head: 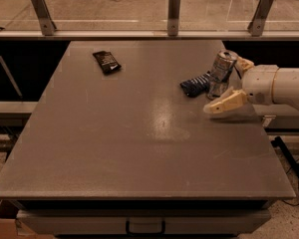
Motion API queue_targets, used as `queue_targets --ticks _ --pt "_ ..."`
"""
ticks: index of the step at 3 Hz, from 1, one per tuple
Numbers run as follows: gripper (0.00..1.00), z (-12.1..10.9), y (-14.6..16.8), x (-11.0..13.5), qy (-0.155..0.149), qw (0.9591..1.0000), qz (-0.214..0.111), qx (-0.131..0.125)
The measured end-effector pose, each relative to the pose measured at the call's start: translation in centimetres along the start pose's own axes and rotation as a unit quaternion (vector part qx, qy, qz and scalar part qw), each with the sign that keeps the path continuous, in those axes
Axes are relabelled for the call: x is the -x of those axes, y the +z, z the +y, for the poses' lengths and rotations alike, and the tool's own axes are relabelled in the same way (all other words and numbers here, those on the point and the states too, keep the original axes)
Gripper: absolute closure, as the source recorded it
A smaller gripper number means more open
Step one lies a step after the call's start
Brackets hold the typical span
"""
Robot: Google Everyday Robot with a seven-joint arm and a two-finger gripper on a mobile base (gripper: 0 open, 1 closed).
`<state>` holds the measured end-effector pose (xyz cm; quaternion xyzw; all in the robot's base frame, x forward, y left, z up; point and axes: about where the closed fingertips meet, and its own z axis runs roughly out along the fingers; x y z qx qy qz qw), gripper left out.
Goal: Move redbull can near rxbar blueberry
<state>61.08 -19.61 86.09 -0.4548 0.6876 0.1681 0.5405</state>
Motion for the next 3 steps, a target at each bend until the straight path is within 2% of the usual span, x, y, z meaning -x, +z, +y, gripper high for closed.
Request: queue_targets --ticks 1,2,3 --pt "0.00 -0.2 -0.9 0.0 -0.001 0.9999 0.000 -0.011" --pt "0.00 0.0 -5.0 2.5 -0.029 0.9990 -0.001 -0.034" --pt "0.00 1.0 -12.6 7.6 -0.090 0.9934 0.007 -0.070"
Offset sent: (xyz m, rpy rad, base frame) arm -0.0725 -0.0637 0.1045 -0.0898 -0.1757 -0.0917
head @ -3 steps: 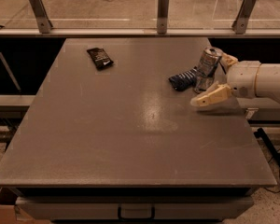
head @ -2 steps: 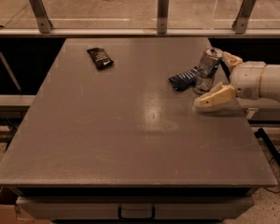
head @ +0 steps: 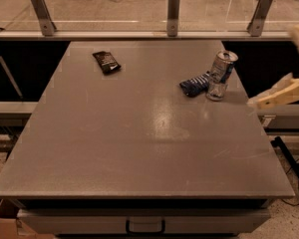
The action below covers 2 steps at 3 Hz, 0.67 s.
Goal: Move redbull can near rxbar blueberry
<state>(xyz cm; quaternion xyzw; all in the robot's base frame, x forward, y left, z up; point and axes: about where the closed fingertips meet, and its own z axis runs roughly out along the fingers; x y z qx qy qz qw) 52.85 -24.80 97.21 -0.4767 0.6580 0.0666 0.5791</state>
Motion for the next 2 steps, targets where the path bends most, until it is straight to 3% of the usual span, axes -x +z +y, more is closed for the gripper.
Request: queue_targets --ticks 1,2 --pt "0.00 -0.64 -7.24 5.96 -0.063 0.9973 0.007 -0.038" --pt "0.00 -0.57 -7.80 6.61 -0.069 0.9968 0.009 -0.040"
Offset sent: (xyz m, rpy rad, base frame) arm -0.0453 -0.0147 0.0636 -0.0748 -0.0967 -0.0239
